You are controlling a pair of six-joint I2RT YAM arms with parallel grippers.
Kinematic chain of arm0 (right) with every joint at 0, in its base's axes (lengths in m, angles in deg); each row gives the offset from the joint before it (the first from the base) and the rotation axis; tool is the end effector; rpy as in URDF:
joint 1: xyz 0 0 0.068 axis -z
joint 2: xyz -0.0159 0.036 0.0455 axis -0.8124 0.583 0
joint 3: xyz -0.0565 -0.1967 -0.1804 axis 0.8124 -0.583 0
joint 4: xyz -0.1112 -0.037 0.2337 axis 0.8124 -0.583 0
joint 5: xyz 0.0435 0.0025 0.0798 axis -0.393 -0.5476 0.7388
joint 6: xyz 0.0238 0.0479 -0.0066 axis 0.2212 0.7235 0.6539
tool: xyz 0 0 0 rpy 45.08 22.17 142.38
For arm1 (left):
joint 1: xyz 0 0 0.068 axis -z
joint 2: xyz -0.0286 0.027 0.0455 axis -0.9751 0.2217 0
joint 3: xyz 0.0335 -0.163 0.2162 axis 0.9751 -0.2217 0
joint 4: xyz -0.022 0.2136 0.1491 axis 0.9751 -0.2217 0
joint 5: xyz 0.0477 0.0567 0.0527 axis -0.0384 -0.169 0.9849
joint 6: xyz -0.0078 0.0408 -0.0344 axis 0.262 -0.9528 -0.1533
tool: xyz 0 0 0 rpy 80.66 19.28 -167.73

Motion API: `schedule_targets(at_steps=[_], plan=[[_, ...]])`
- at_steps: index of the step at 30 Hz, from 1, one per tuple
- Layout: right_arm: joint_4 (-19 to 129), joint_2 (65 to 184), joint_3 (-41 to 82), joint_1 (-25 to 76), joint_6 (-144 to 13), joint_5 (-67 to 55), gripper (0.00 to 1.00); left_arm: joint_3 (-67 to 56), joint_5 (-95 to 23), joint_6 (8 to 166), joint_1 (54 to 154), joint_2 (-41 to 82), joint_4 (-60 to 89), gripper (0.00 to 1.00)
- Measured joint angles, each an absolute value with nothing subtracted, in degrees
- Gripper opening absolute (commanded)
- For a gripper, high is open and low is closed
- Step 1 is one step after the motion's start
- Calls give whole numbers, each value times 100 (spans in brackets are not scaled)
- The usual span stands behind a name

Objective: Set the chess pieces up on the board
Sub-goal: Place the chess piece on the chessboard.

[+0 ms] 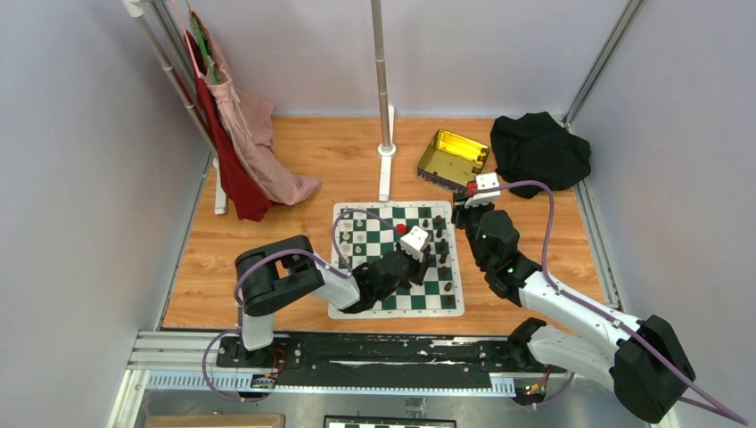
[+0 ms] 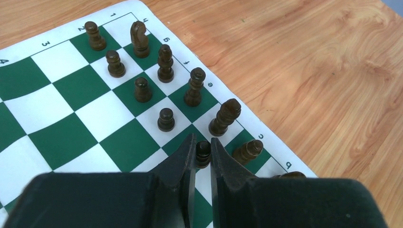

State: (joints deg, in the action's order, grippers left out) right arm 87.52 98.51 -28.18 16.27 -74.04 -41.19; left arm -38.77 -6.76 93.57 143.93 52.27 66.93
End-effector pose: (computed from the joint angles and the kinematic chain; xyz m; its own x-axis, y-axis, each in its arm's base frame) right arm 0.1830 0.1226 0.2732 0.0489 0.0087 -0.9988 -0.1882 0.9821 -0.0006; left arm 0.1490 -0.3144 0.1334 -0.3186 -0.0045 -0.9479 0.6526 0.7242 -0.2228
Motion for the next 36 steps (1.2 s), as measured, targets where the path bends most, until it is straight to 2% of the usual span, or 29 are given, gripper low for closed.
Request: schedule_targets(at_steps=[19, 36], plan=[[8836, 9858, -2917, 1627, -7406, -4104, 41, -3805, -506, 9359, 14398, 5616, 6993, 5], [8903, 9954, -2919, 1671, -7406, -4099, 41, -3656, -399, 9363, 14398, 5802, 7117, 14]])
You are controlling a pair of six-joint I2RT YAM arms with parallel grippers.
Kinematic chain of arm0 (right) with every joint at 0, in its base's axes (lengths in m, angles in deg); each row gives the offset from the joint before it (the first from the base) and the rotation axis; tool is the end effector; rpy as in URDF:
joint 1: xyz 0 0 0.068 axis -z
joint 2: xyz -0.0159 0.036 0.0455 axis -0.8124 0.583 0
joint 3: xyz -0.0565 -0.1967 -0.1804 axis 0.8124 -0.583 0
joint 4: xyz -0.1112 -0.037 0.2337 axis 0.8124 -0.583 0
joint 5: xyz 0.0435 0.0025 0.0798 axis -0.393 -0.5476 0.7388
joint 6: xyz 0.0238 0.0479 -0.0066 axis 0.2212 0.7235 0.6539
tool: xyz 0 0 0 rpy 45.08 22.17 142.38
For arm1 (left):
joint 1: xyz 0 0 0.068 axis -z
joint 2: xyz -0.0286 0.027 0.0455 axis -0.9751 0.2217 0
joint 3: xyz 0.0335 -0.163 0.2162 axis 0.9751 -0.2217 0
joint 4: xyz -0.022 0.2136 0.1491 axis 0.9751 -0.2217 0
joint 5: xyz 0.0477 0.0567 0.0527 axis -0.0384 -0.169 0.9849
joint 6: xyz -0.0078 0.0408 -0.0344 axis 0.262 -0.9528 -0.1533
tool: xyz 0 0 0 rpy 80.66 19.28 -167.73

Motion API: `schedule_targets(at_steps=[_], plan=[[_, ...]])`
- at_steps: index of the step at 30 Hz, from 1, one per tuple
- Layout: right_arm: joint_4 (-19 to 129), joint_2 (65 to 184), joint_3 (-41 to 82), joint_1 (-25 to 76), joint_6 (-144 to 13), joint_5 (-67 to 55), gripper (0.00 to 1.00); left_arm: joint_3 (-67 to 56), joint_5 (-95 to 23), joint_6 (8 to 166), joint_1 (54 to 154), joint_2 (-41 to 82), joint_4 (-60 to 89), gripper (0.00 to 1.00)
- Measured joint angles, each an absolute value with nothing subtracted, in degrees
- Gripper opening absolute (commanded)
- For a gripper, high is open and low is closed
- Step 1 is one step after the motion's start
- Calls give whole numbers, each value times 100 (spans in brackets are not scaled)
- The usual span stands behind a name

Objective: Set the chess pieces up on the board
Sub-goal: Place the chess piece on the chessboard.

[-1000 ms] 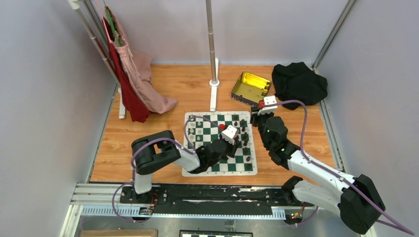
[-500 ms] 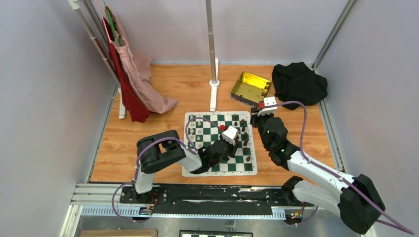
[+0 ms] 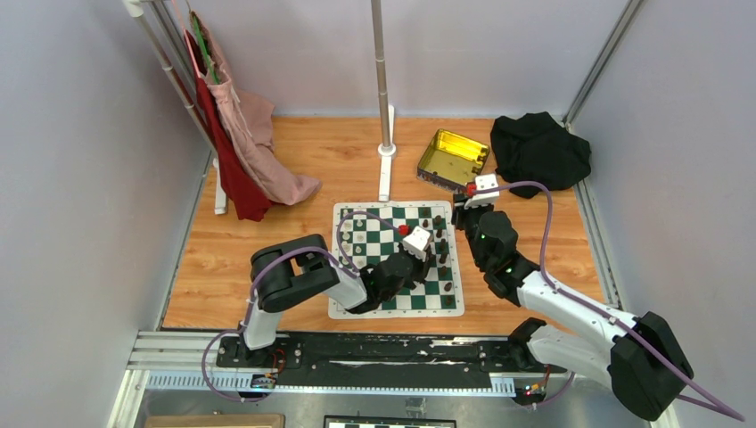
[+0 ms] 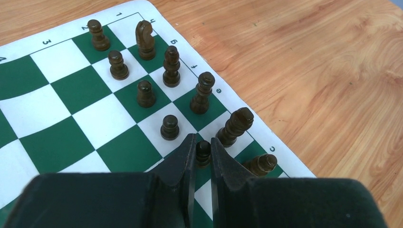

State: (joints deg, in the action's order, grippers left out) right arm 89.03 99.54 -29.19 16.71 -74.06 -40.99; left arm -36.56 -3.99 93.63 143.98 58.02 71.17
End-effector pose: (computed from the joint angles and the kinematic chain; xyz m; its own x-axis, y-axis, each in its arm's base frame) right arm 0.1852 0.1223 0.2663 0.0418 0.0024 -0.9991 -0.1841 0.9829 -0.0054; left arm 0.1548 -0.3245 0.1171 -0.3040 -0.0259 -0.9523 0.6216 0.7521 -0.2189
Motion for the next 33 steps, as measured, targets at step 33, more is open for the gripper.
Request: schedule_targets(at_steps=[33], plan=[[8897, 9991, -2919, 1701, -7406, -3994, 41, -4045, -198, 9569, 14400, 5833, 7548, 30]])
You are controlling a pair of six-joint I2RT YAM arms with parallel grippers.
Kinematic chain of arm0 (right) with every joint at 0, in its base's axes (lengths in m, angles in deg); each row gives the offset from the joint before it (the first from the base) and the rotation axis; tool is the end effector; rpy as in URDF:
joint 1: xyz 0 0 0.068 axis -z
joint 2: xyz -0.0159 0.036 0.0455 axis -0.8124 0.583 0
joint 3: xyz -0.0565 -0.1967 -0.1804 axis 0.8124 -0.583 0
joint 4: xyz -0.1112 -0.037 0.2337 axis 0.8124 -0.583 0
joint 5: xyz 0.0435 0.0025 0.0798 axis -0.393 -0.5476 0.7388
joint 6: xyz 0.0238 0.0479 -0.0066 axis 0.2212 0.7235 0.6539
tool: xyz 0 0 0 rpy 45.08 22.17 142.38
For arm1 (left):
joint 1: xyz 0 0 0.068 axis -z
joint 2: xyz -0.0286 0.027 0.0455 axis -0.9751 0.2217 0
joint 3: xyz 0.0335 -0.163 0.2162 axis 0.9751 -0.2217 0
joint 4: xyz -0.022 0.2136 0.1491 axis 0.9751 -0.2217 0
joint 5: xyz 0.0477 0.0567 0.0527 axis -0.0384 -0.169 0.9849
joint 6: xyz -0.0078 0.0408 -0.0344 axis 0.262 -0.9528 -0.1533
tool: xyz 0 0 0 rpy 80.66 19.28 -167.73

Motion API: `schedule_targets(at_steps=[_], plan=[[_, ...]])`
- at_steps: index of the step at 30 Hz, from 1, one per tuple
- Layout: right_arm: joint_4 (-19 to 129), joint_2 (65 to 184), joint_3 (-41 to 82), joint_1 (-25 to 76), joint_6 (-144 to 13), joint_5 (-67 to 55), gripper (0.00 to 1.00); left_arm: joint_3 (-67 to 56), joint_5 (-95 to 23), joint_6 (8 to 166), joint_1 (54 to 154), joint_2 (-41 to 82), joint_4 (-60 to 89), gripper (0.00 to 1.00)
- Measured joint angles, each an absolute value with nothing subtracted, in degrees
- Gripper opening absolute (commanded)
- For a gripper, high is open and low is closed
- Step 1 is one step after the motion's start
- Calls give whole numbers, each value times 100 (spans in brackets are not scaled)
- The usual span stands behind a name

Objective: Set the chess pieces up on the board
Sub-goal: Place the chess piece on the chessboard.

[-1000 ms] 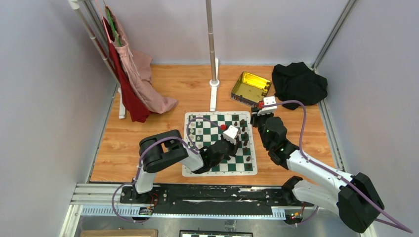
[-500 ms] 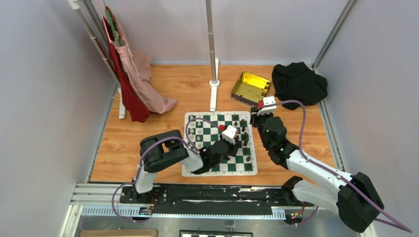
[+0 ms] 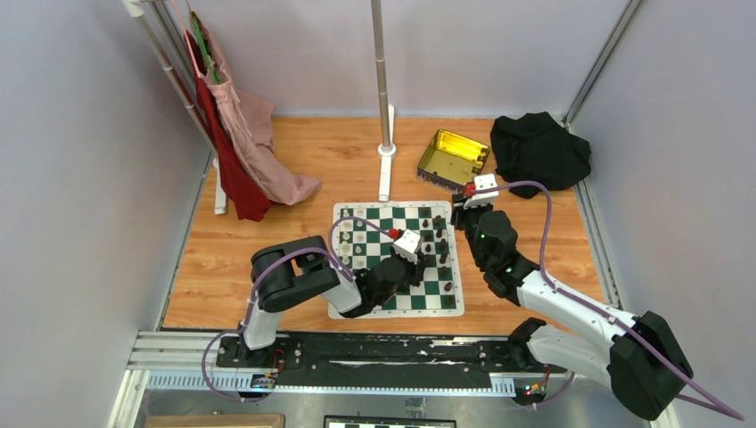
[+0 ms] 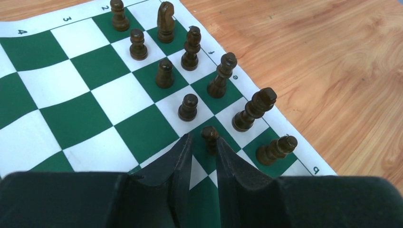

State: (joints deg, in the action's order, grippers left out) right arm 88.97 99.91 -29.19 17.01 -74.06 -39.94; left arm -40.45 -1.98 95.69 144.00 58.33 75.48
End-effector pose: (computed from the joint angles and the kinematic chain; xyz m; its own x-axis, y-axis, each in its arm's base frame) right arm 0.1865 0.1226 0.2649 0.0364 -0.0023 -0.9993 -0.1970 0.9804 -0.0094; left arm 0.1497 -0.3101 0.1078 -0.3164 -0.0624 -0.9466 0.5867 0.7713 -0.2470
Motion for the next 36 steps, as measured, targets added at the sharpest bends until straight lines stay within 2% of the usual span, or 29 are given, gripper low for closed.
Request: schedule_targets(at_steps=[22, 36], plan=[[8768, 9834, -2919, 1701, -7401, -3953, 41, -4148, -383, 9682, 14400, 5728, 7563, 35], [8591, 9779, -2862, 1701, -7375, -3957, 42, -4804, -178, 9835, 14597, 4816, 7355, 36]])
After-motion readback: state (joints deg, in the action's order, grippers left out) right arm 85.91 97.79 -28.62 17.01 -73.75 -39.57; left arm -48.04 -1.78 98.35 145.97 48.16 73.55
